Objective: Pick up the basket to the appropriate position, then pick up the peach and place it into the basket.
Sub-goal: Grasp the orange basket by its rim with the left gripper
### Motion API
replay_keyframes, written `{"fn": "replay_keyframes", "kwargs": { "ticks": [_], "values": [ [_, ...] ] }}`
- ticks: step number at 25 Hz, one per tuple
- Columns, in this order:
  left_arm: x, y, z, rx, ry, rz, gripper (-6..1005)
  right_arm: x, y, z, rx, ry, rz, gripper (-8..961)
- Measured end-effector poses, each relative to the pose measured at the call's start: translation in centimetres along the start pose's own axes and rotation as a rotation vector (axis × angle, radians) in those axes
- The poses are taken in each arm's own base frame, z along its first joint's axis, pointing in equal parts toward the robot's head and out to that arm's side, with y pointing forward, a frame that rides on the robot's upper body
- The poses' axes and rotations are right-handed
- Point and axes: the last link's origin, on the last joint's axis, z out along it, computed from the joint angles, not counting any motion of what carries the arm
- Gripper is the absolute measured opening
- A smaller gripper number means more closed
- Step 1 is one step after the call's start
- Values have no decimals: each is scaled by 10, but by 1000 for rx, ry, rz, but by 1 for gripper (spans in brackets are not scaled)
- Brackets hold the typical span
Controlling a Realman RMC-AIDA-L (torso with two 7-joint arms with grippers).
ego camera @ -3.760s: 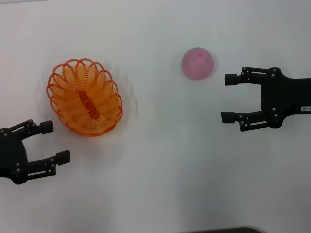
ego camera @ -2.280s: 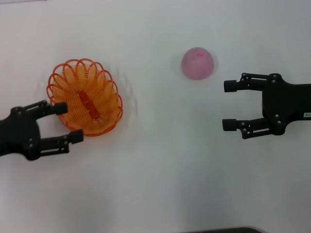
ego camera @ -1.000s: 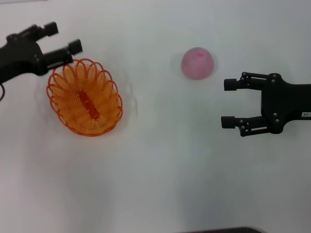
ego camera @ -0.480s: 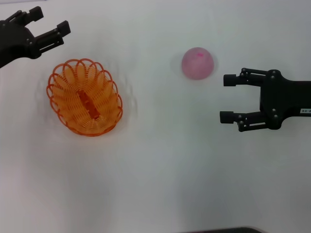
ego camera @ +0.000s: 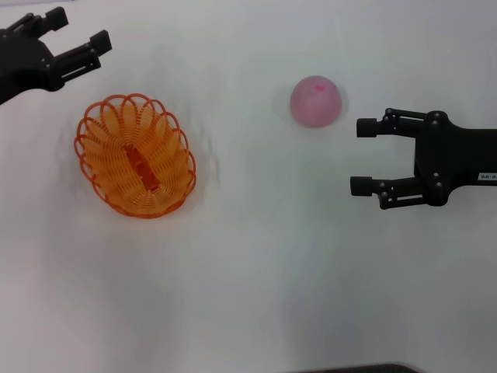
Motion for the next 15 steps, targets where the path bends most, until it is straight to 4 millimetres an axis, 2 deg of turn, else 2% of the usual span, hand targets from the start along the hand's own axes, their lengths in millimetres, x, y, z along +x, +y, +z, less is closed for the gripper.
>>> {"fn": "replay_keyframes", "kwargs": {
  "ticks": [7,15],
  "values": [
    [12,-4,6,-2,-42,20,875,-1,-3,1,12,4,-4,925],
    [37,-12,20,28,-232,-28,874,-2,-6,3,15,5,-7,925]
  ]
}}
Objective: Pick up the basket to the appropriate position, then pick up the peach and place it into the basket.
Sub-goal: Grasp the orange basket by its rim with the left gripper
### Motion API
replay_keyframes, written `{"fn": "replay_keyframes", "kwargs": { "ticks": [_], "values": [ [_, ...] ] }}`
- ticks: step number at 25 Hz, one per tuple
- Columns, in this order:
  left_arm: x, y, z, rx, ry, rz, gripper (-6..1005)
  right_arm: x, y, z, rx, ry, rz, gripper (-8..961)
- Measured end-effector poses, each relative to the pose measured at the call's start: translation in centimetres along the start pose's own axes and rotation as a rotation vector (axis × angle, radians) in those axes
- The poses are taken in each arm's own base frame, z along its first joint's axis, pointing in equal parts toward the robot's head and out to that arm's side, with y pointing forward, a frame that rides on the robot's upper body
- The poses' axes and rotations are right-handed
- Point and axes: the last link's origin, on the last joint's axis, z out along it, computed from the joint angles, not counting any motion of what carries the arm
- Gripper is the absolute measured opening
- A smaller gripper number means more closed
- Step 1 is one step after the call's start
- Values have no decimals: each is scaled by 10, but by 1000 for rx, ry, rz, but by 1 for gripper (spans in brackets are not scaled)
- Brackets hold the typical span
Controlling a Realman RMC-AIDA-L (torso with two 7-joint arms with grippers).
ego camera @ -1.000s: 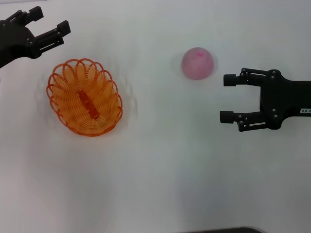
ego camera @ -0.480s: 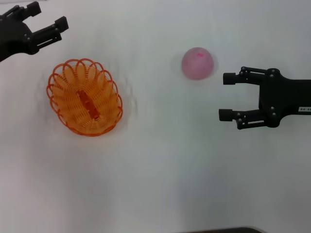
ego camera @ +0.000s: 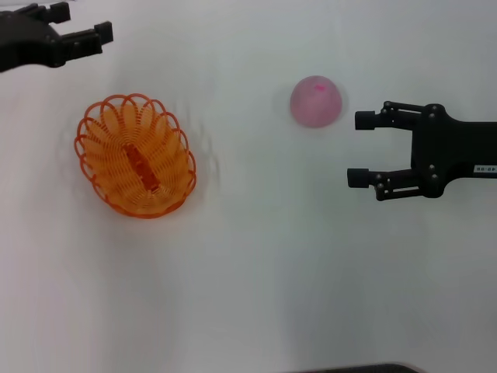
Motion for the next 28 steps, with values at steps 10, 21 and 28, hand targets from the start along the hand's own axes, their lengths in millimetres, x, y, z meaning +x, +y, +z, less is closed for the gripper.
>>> {"fn": "replay_keyframes", "kwargs": {
  "ticks": [10,21,28],
  "values": [
    [38,-1,12,80,-329,51,871,0,-3,1,17,7,-2,925],
    [73,12,34,120,-687,206,872,0,-4,1,17,7,-4,924],
    [74,19,48,95,-784,253,872,-1,-5,5,5,7,-3,924]
  ]
}}
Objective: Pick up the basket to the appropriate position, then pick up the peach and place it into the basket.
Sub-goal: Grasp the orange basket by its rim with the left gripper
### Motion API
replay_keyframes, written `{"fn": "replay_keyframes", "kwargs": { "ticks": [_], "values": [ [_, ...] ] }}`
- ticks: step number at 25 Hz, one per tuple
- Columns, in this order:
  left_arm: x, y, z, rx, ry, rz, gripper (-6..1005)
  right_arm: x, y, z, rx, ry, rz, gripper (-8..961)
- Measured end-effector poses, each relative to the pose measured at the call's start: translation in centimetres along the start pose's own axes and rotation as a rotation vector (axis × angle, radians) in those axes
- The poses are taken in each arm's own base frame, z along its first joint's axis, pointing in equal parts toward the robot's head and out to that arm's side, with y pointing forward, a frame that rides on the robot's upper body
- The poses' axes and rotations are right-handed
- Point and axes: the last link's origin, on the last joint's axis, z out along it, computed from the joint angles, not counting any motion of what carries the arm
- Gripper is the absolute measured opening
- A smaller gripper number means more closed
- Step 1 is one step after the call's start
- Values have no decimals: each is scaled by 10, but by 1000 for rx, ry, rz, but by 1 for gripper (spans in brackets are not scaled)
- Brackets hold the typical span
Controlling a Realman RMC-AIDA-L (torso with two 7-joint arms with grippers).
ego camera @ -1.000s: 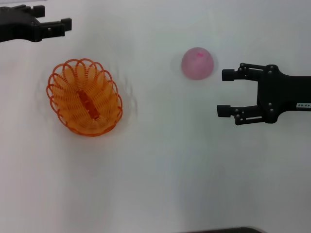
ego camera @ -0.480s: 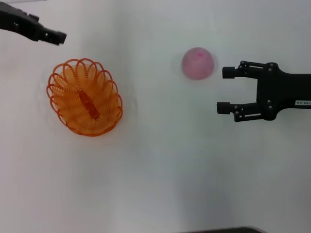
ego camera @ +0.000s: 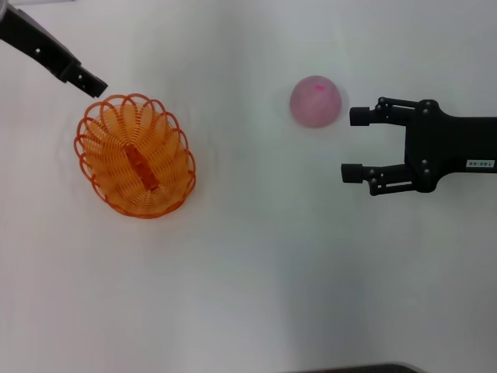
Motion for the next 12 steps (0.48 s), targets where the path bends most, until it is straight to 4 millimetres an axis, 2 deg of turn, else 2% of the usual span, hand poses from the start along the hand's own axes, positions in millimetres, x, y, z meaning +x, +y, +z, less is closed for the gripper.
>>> {"fn": "replay_keyframes", "kwargs": {
  "ticks": [12],
  "values": [
    [1,0,4,9,-6,4,871,-1,-1,1,-6,4,-1,924]
  ]
}}
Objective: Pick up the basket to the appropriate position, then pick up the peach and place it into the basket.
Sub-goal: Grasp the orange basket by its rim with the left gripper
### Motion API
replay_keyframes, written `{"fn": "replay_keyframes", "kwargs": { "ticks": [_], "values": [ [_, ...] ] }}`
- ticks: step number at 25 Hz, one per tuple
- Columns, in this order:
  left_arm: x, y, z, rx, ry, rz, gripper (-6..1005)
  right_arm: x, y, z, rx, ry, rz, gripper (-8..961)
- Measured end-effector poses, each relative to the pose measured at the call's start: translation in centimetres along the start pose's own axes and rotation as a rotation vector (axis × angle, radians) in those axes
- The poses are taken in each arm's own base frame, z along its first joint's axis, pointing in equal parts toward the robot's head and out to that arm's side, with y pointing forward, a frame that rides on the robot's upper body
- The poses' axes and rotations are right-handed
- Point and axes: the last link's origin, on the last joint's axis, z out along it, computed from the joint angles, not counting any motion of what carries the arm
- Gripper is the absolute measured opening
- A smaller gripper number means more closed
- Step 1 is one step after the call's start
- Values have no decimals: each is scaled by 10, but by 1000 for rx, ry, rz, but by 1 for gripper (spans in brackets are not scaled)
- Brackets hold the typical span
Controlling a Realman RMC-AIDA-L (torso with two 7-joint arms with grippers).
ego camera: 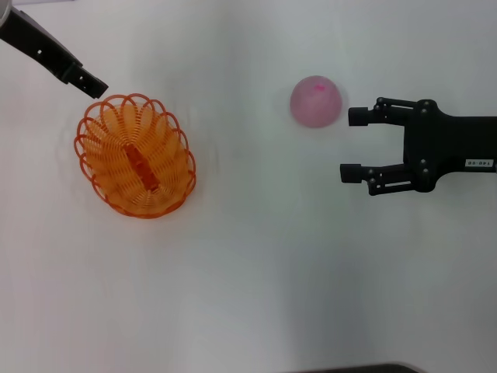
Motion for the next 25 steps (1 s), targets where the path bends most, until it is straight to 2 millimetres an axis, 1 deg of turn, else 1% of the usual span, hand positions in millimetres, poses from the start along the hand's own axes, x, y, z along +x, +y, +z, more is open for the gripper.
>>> {"fn": "replay_keyframes", "kwargs": {
  "ticks": [6,7,8,14,18,20,25],
  "values": [
    [-1,-1,10,12,4,4,871,0,0,0,-2,3,-1,924],
    [-3,-2,15,13,1,0,871,0,0,0,-3,3,-1,924],
    [-5,-3,26,12,-6,-6,871,0,0,0,-2,3,-1,924],
    [-12,-3,50,12,-20,-21,871,0,0,1,-5,3,0,924],
    [-17,1,63,7,-29,-24,871,2,2,3,-17,4,4,925],
    [-18,4,67,2,-33,-24,871,2,2,3,-19,6,3,925],
    [-18,7,70,-3,-30,-24,863,3,2,3,-17,10,4,925]
  ]
}}
